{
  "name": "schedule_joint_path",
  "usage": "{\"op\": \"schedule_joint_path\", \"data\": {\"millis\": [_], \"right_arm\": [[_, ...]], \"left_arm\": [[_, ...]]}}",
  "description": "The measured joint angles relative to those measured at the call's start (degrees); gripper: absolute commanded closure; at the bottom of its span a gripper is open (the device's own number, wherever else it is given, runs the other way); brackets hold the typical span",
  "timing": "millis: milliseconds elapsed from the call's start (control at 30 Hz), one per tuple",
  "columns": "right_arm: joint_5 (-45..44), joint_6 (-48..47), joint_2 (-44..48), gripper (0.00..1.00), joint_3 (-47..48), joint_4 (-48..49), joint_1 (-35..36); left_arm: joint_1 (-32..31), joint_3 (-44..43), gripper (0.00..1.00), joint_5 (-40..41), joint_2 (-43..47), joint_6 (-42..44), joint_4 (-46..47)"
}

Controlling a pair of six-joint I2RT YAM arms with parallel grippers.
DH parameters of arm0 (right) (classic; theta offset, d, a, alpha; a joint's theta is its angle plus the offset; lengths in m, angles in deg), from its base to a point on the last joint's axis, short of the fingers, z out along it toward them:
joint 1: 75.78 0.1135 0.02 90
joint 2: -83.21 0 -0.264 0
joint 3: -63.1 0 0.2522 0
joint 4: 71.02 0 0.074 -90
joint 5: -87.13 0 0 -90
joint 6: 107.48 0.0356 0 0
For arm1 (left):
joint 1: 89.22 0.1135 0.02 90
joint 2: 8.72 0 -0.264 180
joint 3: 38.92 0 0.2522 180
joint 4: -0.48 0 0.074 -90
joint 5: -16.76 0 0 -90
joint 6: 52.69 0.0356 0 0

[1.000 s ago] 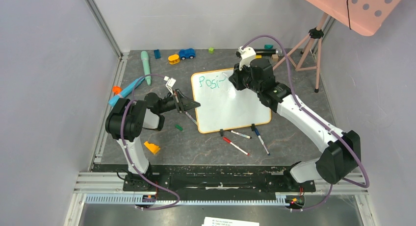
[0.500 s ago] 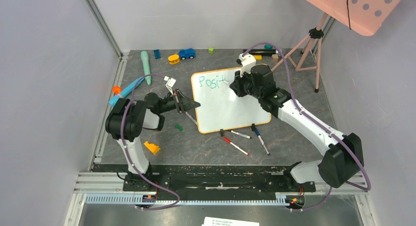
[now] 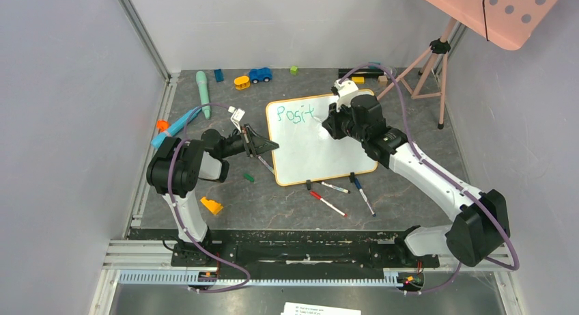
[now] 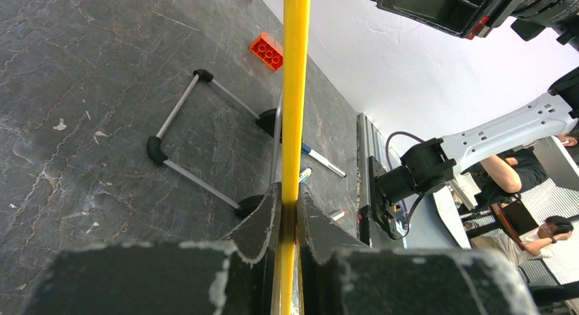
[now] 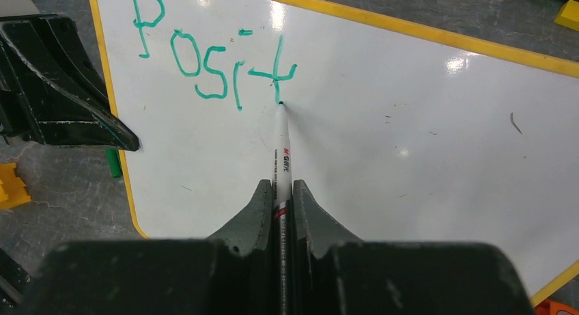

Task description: Write a sentence on the whiteboard

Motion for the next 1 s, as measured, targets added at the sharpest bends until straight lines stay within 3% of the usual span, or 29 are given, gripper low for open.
{"op": "schedule_joint_path", "data": {"millis": [1000], "right_arm": [[-1.33, -0.79, 0.15, 1.00, 6.32, -2.43, -1.05]], "left_arm": [[0.00, 0.00, 0.98, -0.02, 0.00, 0.00, 0.00]]}}
